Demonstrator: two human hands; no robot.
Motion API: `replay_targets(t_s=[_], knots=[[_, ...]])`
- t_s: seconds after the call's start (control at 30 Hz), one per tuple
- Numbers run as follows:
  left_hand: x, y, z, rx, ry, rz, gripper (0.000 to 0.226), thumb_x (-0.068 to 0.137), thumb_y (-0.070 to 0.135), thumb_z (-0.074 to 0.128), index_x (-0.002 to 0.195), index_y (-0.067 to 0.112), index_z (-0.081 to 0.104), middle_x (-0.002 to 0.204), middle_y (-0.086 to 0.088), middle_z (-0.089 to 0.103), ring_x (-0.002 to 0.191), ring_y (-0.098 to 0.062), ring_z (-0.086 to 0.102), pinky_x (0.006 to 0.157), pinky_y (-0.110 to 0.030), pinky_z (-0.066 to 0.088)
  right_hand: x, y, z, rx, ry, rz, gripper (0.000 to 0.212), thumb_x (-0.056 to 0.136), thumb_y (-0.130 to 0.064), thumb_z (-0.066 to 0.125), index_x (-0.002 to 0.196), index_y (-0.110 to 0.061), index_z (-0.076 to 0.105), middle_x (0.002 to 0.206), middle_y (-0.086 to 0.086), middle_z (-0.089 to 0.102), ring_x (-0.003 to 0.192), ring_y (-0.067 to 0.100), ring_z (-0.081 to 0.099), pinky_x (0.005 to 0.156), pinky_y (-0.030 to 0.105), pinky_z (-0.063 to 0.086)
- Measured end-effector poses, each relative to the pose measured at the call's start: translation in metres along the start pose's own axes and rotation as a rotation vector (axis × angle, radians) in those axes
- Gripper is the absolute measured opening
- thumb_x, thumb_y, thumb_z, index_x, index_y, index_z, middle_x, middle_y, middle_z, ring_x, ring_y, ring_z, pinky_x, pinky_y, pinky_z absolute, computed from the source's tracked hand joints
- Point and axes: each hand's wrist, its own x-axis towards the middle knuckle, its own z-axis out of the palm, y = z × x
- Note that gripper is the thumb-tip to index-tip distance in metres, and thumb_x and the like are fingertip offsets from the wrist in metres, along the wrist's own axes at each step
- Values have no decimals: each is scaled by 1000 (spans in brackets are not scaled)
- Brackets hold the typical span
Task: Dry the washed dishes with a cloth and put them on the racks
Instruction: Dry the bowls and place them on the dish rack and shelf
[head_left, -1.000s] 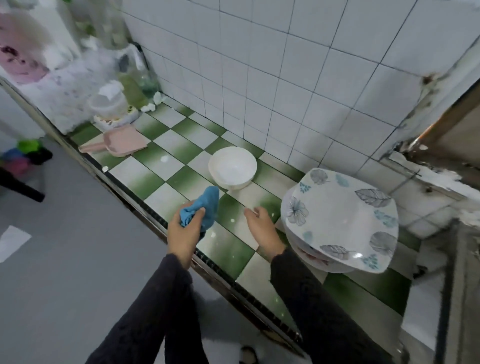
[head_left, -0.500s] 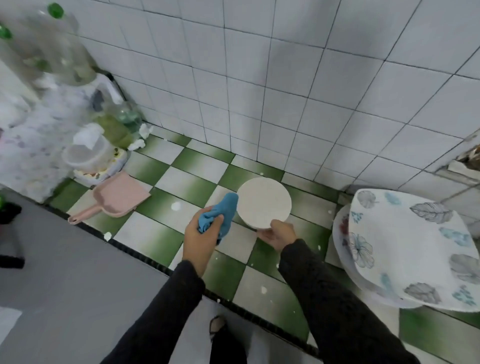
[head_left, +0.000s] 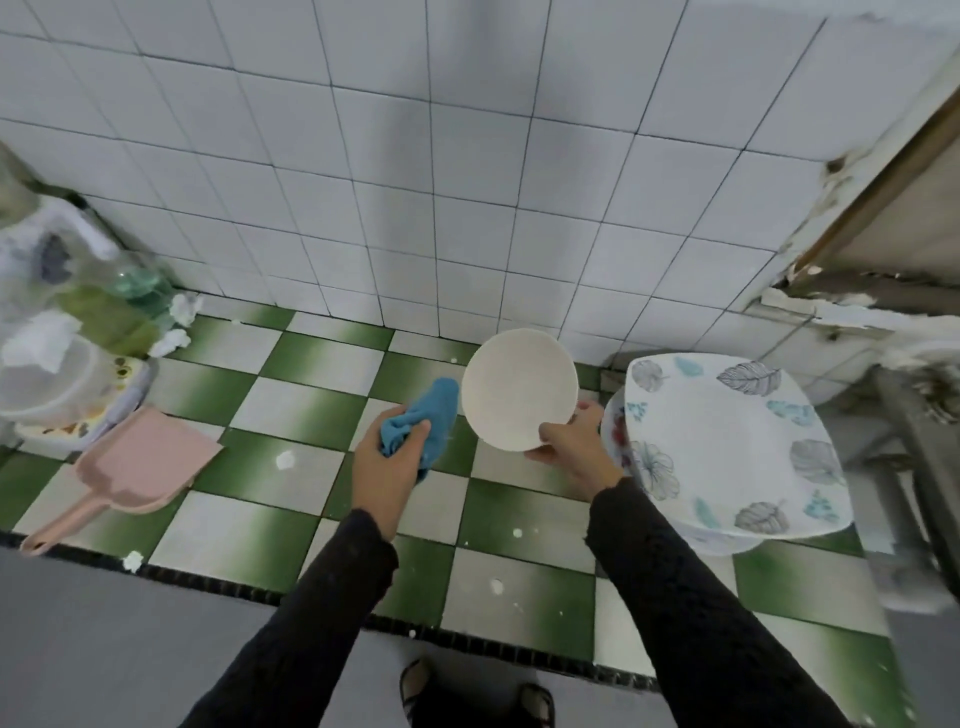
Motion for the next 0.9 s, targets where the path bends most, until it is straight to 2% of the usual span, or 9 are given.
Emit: replay_targets(t_s=[0.13,0.27,0.37,0.47,0.6,0.67,0.73,0.8,0.9], knots=[[-11,4,22,-9,-23,28,17,94,18,63,109,24,59,109,-11,64,94,-21,63,75,-30,55,-4,-12,-22,-60,-24,-114,76,82,13,60,138,-21,21,140,8,33,129,34,42,68,41,63],[-25,12,41,12,-34,101,15,95,18,61,106,26,57,113,-7,63,99,-20,63,79,-32,57,-14,-30,-47,-45,-28,-100,85,86,7,62,148,-23,12,143,8,33,131,34,41,83,49,62],[-31,16,56,34,-29,125,16,95,21,61,110,22,57,116,-8,62,104,-22,63,85,-37,57,-22,-39,-65,-81,-13,-152,82,84,4,66,145,-20,17,142,8,34,130,33,42,81,45,63],[-41,18,77,44,-33,157,14,96,22,60,110,21,56,106,-5,63,93,-18,63,73,-28,56,-34,-48,-86,-118,44,-196,79,77,-4,72,141,-14,27,141,10,35,126,35,45,70,35,62],[-53,19,105,78,-37,190,17,96,21,61,111,12,56,84,-10,61,66,-16,59,55,-25,54,-47,-58,-119,-129,144,-241,56,79,-2,73,121,-12,37,134,14,41,119,34,53,72,40,63],[-59,17,117,50,-55,183,19,96,21,62,111,11,56,86,-12,61,67,-16,59,60,-31,55,-51,-61,-140,-111,160,-253,63,79,-6,76,127,-12,35,135,12,40,118,32,53,68,31,62],[-63,15,128,20,-70,173,21,96,21,62,113,11,56,94,-10,62,77,-16,61,67,-34,56,-52,-62,-159,-138,196,-294,70,77,-7,78,129,-14,33,136,10,38,118,30,51,68,31,62],[-70,12,144,10,-99,170,18,96,21,62,111,14,56,101,-11,62,83,-20,62,71,-36,57,-55,-62,-182,-177,252,-357,75,72,-9,81,127,-18,31,135,9,35,119,29,48,73,37,62],[-74,10,164,-4,-125,148,8,94,22,64,99,23,57,103,-14,62,88,-26,62,78,-45,56,-57,-63,-206,-200,296,-403,86,65,-13,82,132,-22,29,134,4,29,120,31,44,91,51,57]])
